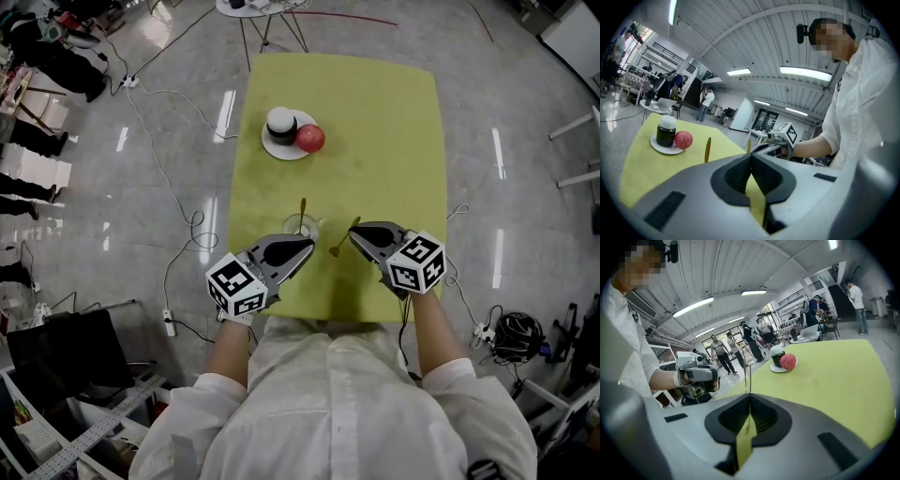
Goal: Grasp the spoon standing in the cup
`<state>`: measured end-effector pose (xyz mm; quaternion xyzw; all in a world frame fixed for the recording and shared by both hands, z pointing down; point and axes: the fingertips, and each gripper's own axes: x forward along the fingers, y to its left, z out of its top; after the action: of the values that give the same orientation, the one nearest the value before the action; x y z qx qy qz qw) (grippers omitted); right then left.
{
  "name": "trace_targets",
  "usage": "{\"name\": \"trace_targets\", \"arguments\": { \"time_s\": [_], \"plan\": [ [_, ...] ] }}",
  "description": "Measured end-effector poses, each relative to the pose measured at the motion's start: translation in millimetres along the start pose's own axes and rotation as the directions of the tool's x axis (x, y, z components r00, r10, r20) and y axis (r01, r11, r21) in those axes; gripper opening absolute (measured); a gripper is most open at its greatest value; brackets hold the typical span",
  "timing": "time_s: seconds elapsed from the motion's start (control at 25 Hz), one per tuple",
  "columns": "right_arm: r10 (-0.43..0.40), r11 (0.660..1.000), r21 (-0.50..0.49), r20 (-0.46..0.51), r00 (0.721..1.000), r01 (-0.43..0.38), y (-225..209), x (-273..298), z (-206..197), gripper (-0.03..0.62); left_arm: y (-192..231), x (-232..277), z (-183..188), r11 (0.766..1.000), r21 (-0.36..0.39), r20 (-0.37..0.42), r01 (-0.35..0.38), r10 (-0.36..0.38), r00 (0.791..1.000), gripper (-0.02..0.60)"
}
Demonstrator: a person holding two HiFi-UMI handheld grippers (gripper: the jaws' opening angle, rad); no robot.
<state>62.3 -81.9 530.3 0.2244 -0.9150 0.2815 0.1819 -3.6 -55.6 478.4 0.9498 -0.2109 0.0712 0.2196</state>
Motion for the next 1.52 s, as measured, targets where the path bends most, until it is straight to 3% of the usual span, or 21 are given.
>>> {"name": "trace_targets", "arguments": {
  "time_s": [0.4, 0.96, 1.52],
  "plan": [
    [0.006, 1.0, 0.022, -0.065, 0.998, -0.005, -12.9, 10.8, -15.5, 0.008, 1.1, 4.1, -2.2, 1.0, -0.005, -0.008, -0.002, 0.002, 1.0, 0.005],
    [-0.075, 0.997, 0.007, -0.124, 0.989, 0.076, -31.5, 15.1, -20.3, 0.015, 2.3, 5.7, -5.7, 1.0, 0.0, -0.028, 0.004, -0.004, 1.0, 0.005],
    [-0.25, 0.968, -0.101, -0.3, 0.921, 0.23, -59.3, 11.2, -33.2, 0.077, 5.4, 5.3, -1.4, 1.0, 0.002, -0.015, -0.003, 0.003, 1.0, 0.005]
  ]
}}
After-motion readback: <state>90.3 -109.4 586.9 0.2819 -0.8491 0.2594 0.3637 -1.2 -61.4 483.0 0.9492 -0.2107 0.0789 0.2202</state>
